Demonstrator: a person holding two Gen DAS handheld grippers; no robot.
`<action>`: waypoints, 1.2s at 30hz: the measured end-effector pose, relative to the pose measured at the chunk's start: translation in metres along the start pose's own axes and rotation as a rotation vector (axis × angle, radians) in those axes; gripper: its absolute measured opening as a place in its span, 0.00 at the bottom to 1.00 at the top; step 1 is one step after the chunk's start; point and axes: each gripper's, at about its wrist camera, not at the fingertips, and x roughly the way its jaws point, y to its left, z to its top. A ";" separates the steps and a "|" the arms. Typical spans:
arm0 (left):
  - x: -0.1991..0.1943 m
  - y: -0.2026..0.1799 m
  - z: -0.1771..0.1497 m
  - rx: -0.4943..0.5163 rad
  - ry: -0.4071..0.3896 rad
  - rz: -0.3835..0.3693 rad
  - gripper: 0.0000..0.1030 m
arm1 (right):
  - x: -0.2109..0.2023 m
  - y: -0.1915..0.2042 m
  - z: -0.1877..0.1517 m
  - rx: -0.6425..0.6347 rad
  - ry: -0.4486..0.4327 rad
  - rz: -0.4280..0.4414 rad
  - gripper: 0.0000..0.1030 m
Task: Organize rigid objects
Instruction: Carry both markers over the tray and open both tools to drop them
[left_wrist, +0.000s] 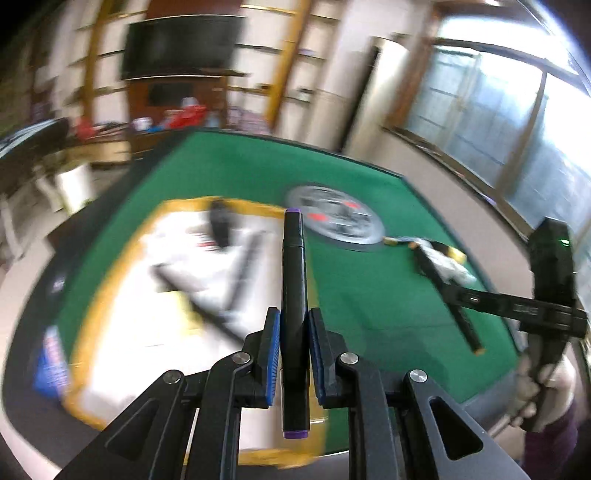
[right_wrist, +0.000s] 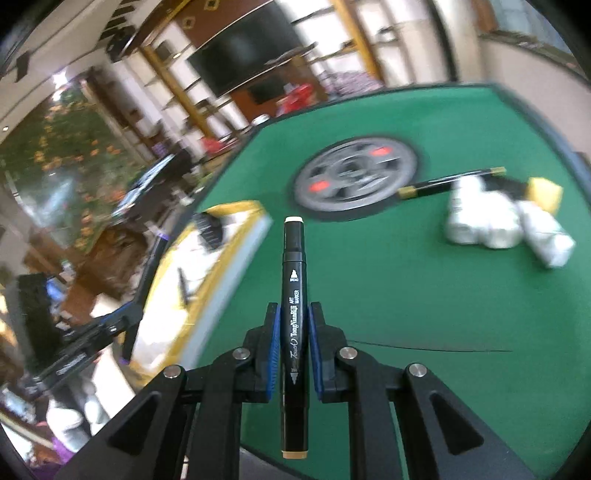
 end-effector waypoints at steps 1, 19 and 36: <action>0.001 0.013 -0.001 -0.022 0.005 0.029 0.14 | 0.009 0.008 0.002 0.000 0.020 0.025 0.14; 0.056 0.092 -0.005 -0.128 0.115 0.220 0.39 | 0.158 0.117 0.038 -0.016 0.166 -0.060 0.14; 0.022 0.071 -0.001 -0.097 -0.013 0.259 0.81 | 0.158 0.121 0.049 -0.082 -0.013 -0.239 0.34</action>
